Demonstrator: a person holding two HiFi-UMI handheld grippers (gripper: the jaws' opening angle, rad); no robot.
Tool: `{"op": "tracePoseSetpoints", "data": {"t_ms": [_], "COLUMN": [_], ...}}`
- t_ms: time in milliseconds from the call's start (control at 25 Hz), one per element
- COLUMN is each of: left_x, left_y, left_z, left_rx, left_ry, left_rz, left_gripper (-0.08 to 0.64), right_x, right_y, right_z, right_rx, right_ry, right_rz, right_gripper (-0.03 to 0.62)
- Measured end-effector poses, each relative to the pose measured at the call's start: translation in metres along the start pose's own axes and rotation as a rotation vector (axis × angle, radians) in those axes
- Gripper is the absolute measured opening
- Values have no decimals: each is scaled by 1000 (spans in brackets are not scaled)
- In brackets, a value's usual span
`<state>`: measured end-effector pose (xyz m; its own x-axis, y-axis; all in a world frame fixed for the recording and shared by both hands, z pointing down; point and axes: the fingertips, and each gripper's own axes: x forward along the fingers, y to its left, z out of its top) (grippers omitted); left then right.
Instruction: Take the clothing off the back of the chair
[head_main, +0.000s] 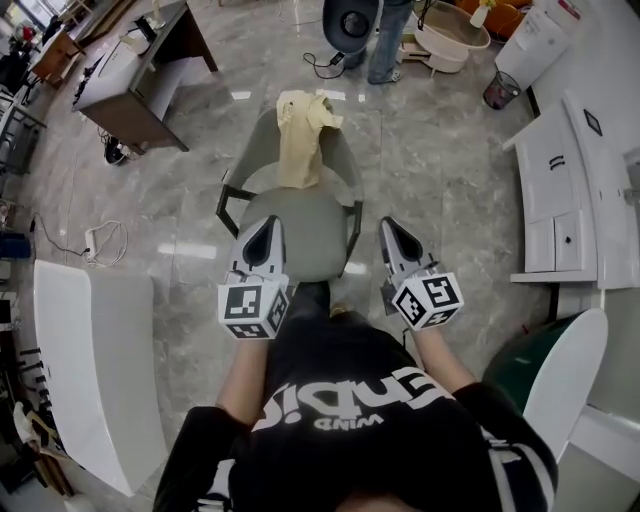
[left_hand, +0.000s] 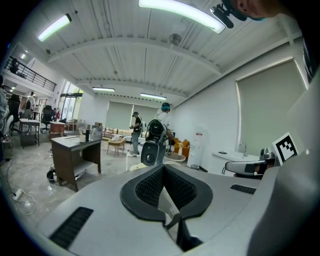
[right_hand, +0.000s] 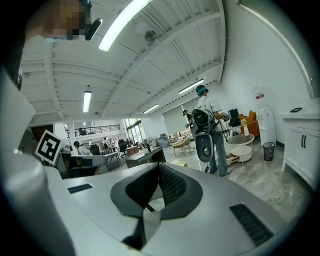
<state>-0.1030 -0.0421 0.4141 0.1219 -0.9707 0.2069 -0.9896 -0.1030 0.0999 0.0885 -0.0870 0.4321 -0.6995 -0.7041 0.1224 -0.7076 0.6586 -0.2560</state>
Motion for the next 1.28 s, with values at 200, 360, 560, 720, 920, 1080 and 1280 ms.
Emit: {"op": "tracePoseSetpoints", "data": {"t_ms": [200,360,560,720,920,1080,1280], "left_x": [43,77,113,136,163,184,214], "left_y": [16,28,40,49,57,64,74], "left_z": [10,18,27,29,27,20,7], "left_rx": [3,5,9,3,-16,4,1], "left_ry": [-7,-8,-6,10,28,44,79], "left_rz": [-14,-28,-58,-76,-91,-94,-96], "left_gripper": [15,15,17,69,280,437,459], "right_x": [32,58,85,100,116,125,129], "right_y": [-19,-30,-42,-49,-54,-57,-62], "right_z": [15,24,31,34,38,37,33], "right_rx": [-12,-10,0,4,5,11,19], "right_ry": [-19,-27,-31,-32,-25,-14,2], "right_rz": [-34,-46,-69,-82,-87,-96,-114], "right_gripper": [14,14,14,14,14,14,14]}}
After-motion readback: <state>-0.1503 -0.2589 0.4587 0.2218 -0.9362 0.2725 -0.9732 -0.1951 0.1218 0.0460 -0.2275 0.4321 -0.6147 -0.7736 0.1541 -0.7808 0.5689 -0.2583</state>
